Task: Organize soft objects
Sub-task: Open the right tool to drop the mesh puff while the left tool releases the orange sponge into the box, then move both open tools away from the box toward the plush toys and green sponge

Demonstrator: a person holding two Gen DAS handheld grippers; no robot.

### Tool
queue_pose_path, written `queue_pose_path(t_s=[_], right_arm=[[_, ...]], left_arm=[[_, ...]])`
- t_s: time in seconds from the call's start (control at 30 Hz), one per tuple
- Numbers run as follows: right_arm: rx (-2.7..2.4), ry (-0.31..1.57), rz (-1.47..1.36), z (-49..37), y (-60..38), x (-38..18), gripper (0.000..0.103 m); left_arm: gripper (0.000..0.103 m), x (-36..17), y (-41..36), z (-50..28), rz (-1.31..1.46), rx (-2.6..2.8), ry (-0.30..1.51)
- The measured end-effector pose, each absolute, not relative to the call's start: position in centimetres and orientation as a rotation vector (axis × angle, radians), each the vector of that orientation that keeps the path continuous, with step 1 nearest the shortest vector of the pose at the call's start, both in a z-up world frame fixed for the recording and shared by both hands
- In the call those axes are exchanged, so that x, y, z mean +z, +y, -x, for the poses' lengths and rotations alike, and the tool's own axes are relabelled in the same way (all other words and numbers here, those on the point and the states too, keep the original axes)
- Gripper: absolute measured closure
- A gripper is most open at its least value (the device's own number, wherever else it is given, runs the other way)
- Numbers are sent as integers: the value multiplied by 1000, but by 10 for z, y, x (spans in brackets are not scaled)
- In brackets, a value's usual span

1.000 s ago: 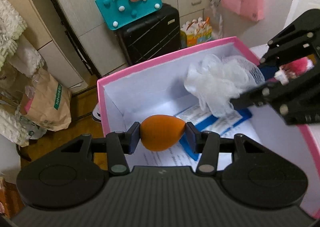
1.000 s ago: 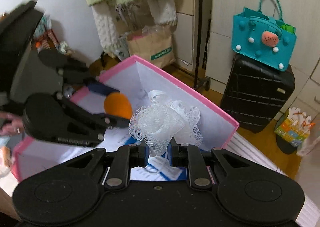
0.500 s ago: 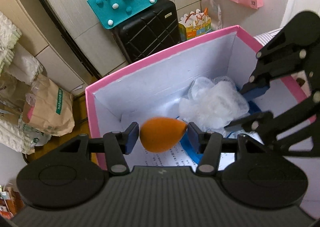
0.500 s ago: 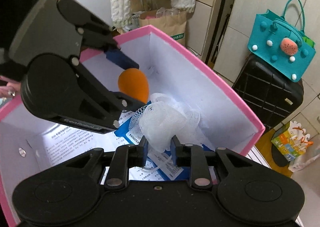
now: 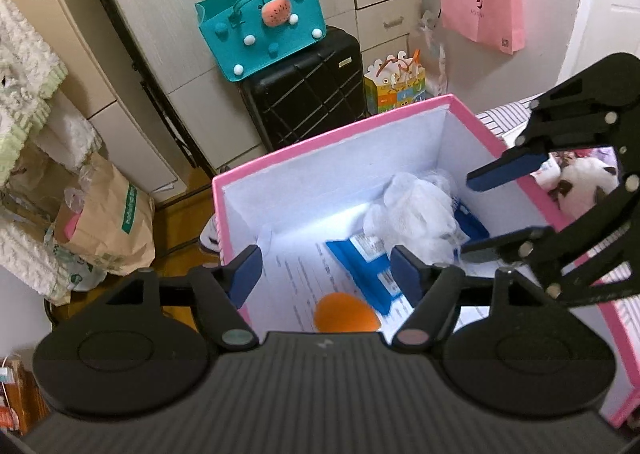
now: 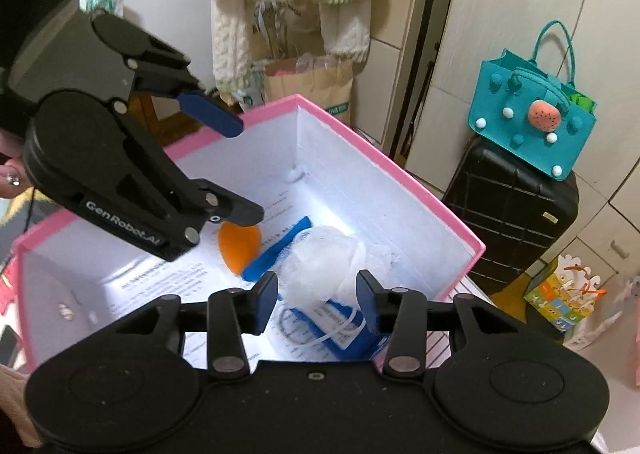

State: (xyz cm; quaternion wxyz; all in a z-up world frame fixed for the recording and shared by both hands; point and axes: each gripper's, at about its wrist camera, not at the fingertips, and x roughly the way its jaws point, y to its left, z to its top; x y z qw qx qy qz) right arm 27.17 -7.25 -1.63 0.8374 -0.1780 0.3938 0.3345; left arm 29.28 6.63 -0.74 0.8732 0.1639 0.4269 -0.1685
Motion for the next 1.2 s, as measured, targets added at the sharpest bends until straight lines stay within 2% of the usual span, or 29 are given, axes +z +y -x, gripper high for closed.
queue_pose_path(t_s=[0.27,0.63,1.03,1.2], right_arm=[[718,812,270,-232,-100,9,54],[746,767,201,-171,-124,46,51],[740,749,197,-110,-146,63,50],[724,735,213,-87,-154,65,46]], left_arm=[[32,22,81,-261,-232,-396,948],[27,61,72,-192,-246,-432,894],[26,73,56,-133,-301,-478,902],[24,77,45,-109,-318,-491,878]])
